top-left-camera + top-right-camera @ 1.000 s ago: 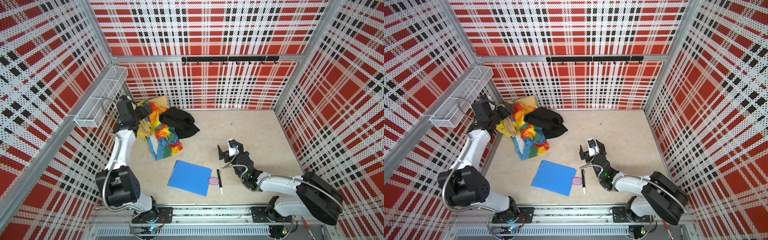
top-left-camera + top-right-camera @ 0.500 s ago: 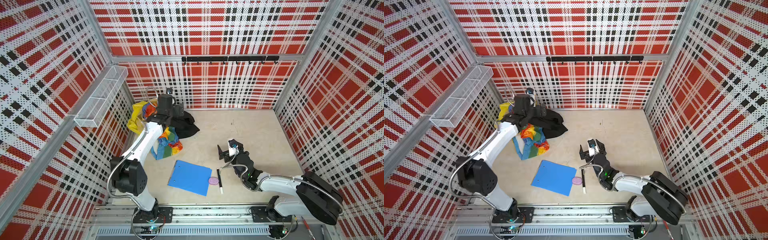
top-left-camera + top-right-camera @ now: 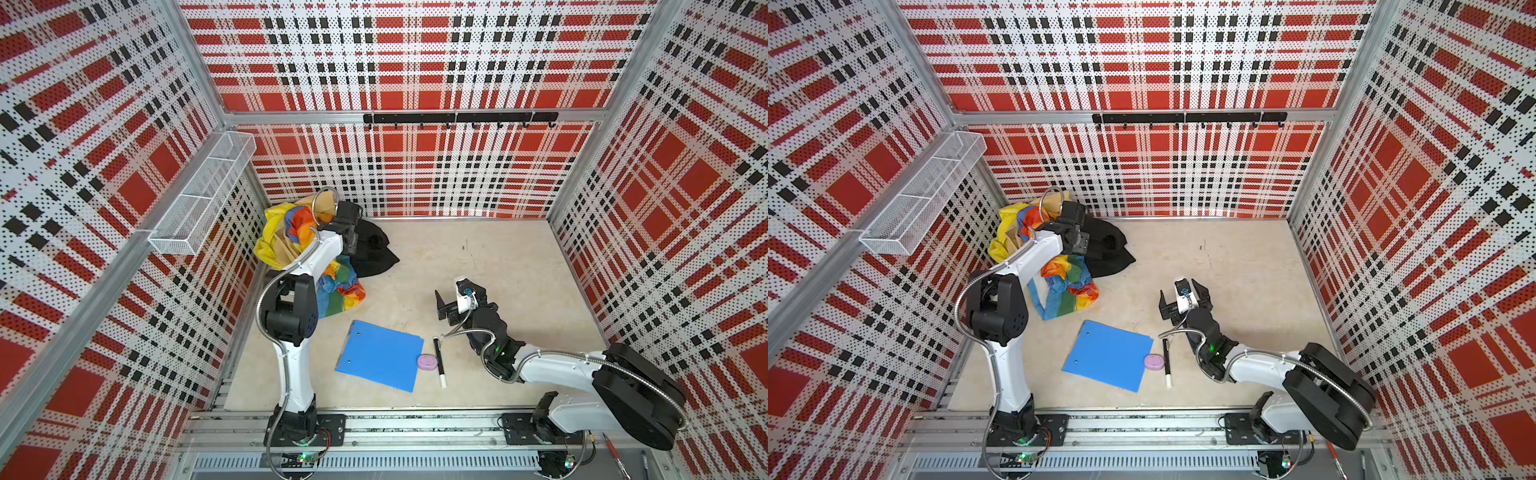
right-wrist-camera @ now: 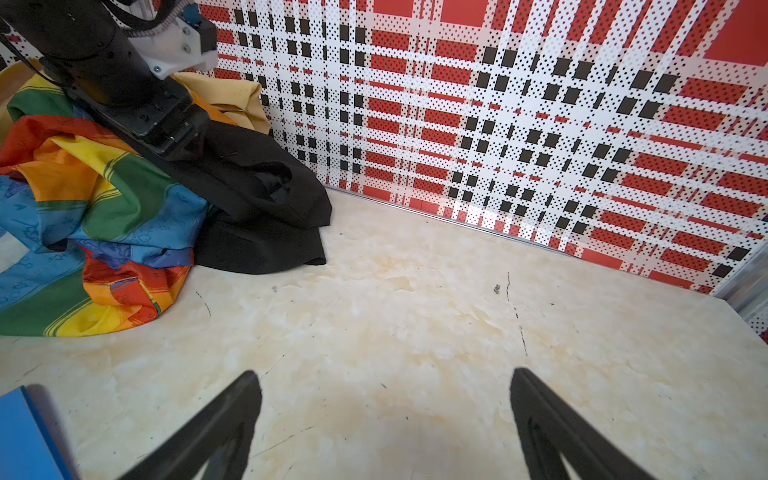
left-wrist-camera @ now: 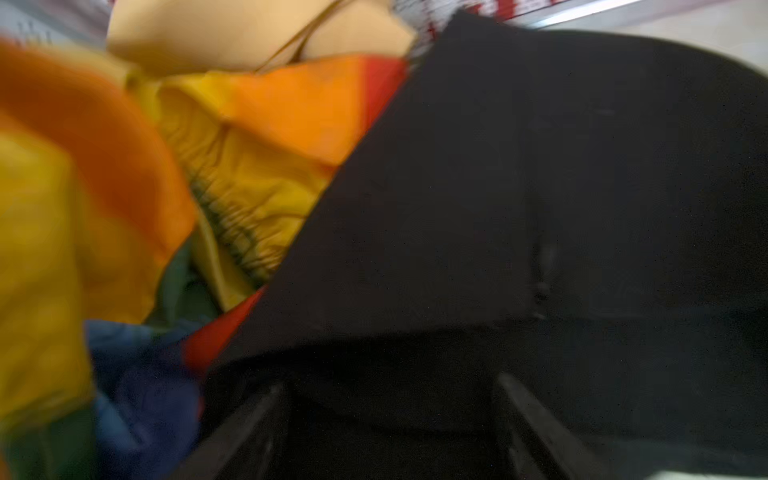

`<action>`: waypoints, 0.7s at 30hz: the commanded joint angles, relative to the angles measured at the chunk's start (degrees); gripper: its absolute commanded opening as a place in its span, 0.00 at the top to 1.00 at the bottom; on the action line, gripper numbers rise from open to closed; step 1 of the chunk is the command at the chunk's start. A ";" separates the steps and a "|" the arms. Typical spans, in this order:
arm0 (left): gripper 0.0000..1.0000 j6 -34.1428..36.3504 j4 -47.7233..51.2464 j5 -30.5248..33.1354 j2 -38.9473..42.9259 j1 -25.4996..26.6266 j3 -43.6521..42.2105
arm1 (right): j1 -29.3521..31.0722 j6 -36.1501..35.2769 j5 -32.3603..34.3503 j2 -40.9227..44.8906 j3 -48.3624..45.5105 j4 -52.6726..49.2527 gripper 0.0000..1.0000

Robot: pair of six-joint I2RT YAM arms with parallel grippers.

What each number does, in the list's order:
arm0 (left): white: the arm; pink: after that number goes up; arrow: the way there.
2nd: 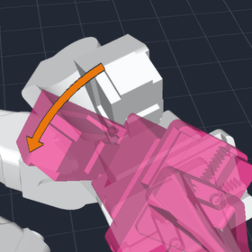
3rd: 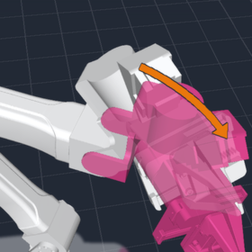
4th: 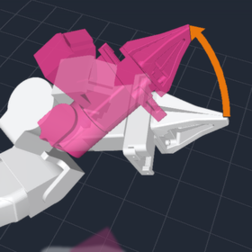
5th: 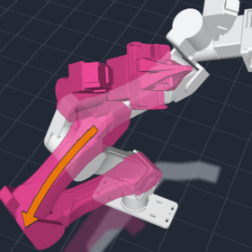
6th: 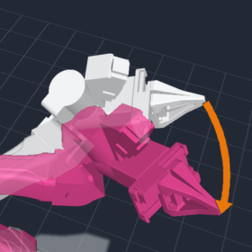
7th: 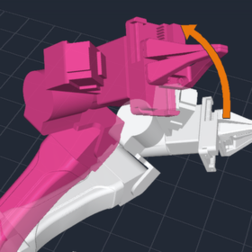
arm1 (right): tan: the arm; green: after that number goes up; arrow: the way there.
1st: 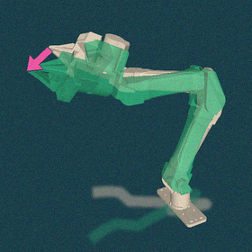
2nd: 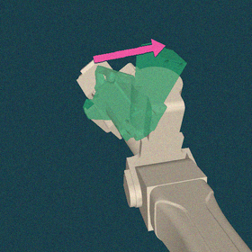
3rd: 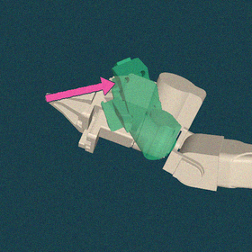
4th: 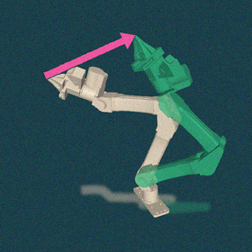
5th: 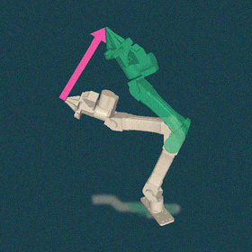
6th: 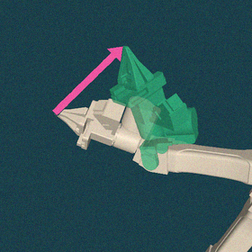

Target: Pick out a specific cloth from the pile

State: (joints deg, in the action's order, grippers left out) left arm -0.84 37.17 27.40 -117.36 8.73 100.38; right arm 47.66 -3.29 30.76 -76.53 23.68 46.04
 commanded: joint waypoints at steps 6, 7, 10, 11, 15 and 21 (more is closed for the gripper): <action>0.13 -15.33 -4.78 -11.91 5.92 -13.14 -10.04 | 0.11 -0.22 0.26 -1.49 1.98 1.95 0.00; 0.12 -16.45 -5.68 -13.13 5.88 -13.62 -11.27 | 0.15 -0.16 0.33 -1.59 2.03 1.95 0.00; 0.11 -18.41 -8.65 -16.06 5.26 -14.46 -14.49 | 0.14 -0.38 0.66 -1.55 1.94 1.94 0.00; 0.10 -18.55 -10.03 -17.93 5.43 -14.84 -15.62 | 0.15 -0.40 0.87 -1.48 1.90 2.04 0.00; 0.09 -20.04 -17.10 -21.73 9.69 -14.69 -19.44 | 0.13 -0.49 0.90 -1.56 1.92 2.03 0.00; 0.01 -20.46 -30.04 -38.64 18.40 -14.58 -22.68 | 0.15 -0.25 0.53 -1.61 1.91 2.04 0.00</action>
State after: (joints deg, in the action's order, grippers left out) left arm -19.55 17.43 1.13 -104.60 -5.98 79.22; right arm 47.66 -3.44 30.83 -77.65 24.01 45.91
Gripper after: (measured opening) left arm 0.991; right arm 0.999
